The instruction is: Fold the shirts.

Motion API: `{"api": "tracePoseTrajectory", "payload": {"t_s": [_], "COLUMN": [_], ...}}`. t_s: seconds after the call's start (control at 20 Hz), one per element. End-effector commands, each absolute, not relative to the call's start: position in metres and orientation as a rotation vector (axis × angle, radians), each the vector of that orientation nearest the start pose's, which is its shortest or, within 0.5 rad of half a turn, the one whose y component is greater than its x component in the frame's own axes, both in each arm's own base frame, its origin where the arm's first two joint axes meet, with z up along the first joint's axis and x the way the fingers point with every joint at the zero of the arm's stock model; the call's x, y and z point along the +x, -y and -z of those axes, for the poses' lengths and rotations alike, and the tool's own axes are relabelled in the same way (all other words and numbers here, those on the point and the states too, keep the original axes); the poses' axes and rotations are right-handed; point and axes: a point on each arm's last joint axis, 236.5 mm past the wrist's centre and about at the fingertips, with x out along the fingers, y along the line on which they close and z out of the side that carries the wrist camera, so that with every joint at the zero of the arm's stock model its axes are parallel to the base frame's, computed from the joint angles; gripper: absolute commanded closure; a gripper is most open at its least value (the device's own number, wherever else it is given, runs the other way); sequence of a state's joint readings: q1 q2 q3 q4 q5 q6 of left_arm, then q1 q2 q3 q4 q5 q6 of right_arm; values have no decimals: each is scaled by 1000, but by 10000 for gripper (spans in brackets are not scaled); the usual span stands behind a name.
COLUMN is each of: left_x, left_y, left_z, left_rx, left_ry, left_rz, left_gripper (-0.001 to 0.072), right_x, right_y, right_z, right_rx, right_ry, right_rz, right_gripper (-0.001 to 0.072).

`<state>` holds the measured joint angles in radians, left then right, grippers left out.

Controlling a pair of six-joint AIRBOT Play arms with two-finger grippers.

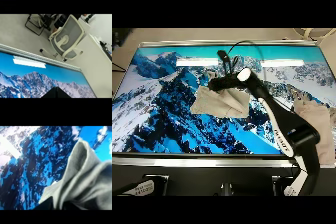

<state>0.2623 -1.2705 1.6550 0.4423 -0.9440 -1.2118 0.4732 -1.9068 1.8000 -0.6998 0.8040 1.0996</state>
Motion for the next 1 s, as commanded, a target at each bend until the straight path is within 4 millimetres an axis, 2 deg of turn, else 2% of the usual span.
{"api": "tracePoseTrajectory", "payload": {"t_s": [0.0, 0.05, 0.1, 0.15, 0.25, 0.3, 0.4, 0.55, 0.6, 0.65, 0.7, 0.75, 0.8, 0.95], "left_x": [446, 444, 444, 445, 446, 447, 448, 450, 450, 449, 448, 447, 447, 446], "left_y": [45, 46, 46, 46, 45, 44, 40, 35, 35, 36, 37, 38, 39, 43], "left_z": [-383, -385, -384, -383, -378, -375, -369, -362, -362, -360, -359, -358, -355, -353], "left_rx": [-533, -530, -530, -524, -517, -509, -484, -452, -452, -451, -450, -449, -450, -451], "left_ry": [-234, -233, -235, -236, -242, -249, -262, -279, -282, -288, -294, -301, -309, -323], "left_rz": [512, 514, 516, 516, 513, 506, 483, 456, 458, 461, 466, 470, 473, 484], "left_gripper": [686, 686, 686, 686, 686, 686, 686, 686, 686, 686, 686, 686, 685, 685], "right_x": [475, 469, 464, 462, 462, 459, 452, 454, 456, 456, 453, 451, 448, 449], "right_y": [-440, -443, -442, -436, -405, -377, -303, -171, -133, -112, -105, -109, -119, -147], "right_z": [8, 13, 13, 9, -1, -5, -6, 2, 10, 19, 29, 38, 47, 72], "right_rx": [337, 348, 341, 328, 269, 203, 37, -183, -182, -107, 12, 127, 217, 322], "right_ry": [-938, -965, -982, -991, -1027, -1065, -1182, -1330, -1381, -1411, -1431, -1434, -1435, -1430], "right_rz": [-914, -928, -942, -958, -973, -973, -922, -726, -649, -603, -596, -620, -651, -693], "right_gripper": [379, 288, 163, 141, 93, 93, 81, 82, 82, 82, 83, 83, 83, 84]}}
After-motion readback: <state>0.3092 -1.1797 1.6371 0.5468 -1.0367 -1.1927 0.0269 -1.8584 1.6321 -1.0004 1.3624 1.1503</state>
